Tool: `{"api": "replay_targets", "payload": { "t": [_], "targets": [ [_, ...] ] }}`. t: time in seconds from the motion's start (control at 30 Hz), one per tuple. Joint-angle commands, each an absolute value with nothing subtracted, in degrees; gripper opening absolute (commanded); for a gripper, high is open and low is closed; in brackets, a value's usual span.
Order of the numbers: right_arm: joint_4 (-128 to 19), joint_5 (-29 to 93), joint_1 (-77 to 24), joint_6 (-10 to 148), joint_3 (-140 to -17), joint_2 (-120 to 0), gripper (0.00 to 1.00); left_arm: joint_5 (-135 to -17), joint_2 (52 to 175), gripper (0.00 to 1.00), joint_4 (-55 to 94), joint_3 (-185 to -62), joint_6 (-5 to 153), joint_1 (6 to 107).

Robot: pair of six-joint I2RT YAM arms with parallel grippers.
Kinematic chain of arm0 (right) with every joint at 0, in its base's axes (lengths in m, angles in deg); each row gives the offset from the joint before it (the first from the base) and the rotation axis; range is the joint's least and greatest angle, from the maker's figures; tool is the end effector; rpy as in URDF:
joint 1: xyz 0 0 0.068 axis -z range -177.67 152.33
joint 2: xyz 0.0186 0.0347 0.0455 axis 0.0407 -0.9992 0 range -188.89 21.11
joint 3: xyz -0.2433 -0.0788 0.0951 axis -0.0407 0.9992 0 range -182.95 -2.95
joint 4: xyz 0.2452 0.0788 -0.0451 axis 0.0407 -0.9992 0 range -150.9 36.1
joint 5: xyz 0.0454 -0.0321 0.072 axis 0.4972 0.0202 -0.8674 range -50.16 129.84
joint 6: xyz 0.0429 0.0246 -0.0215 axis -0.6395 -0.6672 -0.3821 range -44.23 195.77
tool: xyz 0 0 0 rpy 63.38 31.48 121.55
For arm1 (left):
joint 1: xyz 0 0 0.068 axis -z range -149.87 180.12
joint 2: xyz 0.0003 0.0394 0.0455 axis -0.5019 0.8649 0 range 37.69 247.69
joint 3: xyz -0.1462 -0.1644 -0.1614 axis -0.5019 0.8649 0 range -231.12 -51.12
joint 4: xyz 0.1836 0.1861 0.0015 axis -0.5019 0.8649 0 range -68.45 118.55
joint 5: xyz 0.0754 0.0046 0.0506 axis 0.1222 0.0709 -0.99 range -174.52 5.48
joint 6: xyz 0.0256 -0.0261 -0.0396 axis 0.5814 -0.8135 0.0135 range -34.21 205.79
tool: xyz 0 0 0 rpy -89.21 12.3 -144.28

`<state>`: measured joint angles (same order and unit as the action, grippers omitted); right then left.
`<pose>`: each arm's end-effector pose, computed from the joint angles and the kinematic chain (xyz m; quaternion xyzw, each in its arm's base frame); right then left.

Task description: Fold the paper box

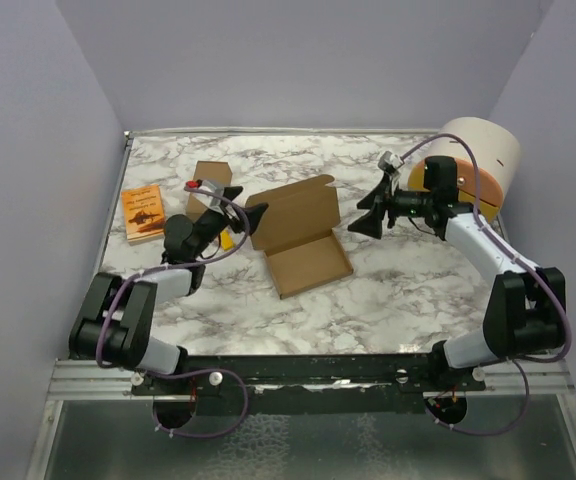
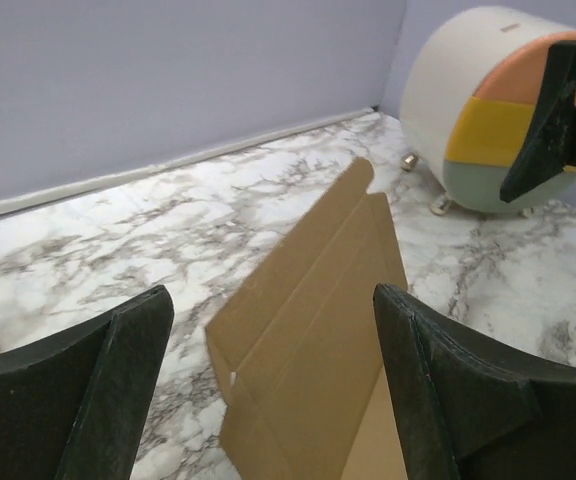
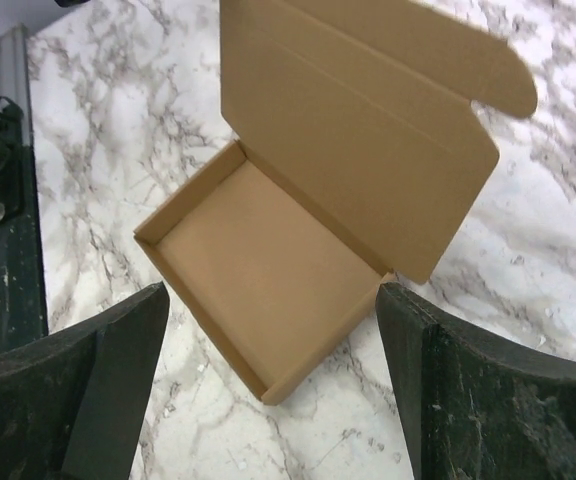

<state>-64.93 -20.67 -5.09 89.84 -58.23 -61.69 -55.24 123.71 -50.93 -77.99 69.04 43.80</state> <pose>0.2971 0.0699 0.2584 -0.3600 0.7238 0.4314 0.4006 0.2690 -0.0833 0.2217 0.1821 0.6052 -0.3504 0.6912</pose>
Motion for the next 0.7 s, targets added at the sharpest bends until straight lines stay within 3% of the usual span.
{"api": "replay_targets", "payload": {
  "t": [0.0,0.07,0.13,0.33,0.5,0.6,0.67],
  "targets": [
    [-61.32,-27.97,-4.79,85.73,-63.70,-63.91,0.86,-65.97,111.31,0.87,-33.59,-77.32,68.60,41.91],
    [-61.38,-28.76,-4.79,84.63,-64.43,-64.06,0.85,-75.22,104.30,0.97,-22.69,-76.67,65.97,41.53],
    [-60.32,-28.80,-4.71,84.06,-62.59,-63.24,0.85,-83.86,98.19,0.99,-10.19,-76.57,61.39,41.13],
    [-54.69,-30.52,-2.13,81.38,-55.01,-61.63,0.91,-80.42,93.53,0.95,7.61,-76.09,53.05,39.20],
    [-66.00,-24.89,-1.36,86.70,-61.34,-65.26,0.90,-85.36,101.86,0.72,15.51,-80.86,48.70,38.41],
    [-65.78,-21.77,-1.36,86.94,-60.76,-64.88,0.90,-87.85,109.77,0.47,21.30,-86.45,48.05,38.39],
    [-65.53,-21.91,-1.36,87.00,-60.52,-64.42,0.90,-91.33,114.80,0.44,26.64,-91.05,47.26,38.39]
  ]
}}
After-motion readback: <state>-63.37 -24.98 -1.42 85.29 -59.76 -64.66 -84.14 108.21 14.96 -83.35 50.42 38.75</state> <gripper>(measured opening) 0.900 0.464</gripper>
